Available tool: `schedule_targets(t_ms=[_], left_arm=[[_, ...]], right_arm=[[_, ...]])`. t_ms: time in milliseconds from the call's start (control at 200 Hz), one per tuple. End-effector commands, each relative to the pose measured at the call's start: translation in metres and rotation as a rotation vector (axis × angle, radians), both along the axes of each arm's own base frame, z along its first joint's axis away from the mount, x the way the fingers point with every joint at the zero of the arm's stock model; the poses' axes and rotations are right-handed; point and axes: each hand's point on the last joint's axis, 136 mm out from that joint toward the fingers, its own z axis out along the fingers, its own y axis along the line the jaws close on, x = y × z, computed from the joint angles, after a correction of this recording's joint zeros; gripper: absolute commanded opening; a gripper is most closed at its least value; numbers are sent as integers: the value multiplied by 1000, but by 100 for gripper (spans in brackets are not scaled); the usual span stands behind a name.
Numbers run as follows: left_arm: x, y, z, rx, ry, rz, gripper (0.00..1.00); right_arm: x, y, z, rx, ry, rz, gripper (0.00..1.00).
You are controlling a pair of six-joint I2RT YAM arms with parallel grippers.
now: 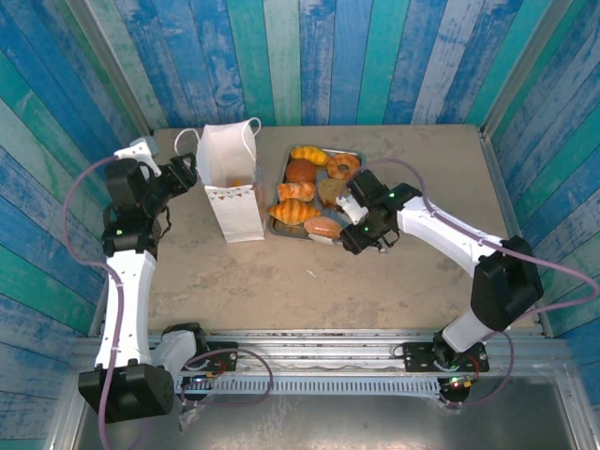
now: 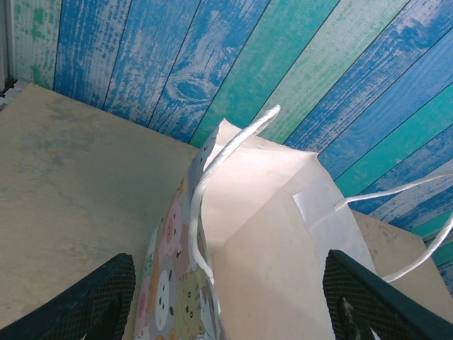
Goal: Place the fake bread into the paper bag
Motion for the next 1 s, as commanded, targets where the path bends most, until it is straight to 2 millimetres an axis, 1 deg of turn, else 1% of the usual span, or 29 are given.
schedule_targets(t_ms=[0,200,321,426,501,581,821,867,932,997], left_arm=[[-6,4,11,34,-27,18,73],[-7,5,10,38,-22,24,73],[-7,6,10,37,-23,30,73],[-7,7,11,28,-22,38,73],[-9,6,15,22,-32,36,73],[-12,6,19,19,-44,37,73],[-18,8,32,-19,-70,71,77],[-20,8,35,-31,-83,75,79],[-22,9,40,-42,-99,84,80],[-23,11,39,-52,-103,97,80]], right_arm=[[4,5,-1,18,1,16,72],[5,5,-6,8,8,17,68],[4,3,-5,4,3,15,62],[3,1,0,6,-13,12,56],[3,-1,4,7,-33,9,50],[4,-4,10,7,-60,4,48],[5,-10,38,32,-151,-7,39],[6,-11,46,44,-172,-12,38],[9,-11,61,66,-213,-23,37],[11,-9,80,96,-255,-30,36]])
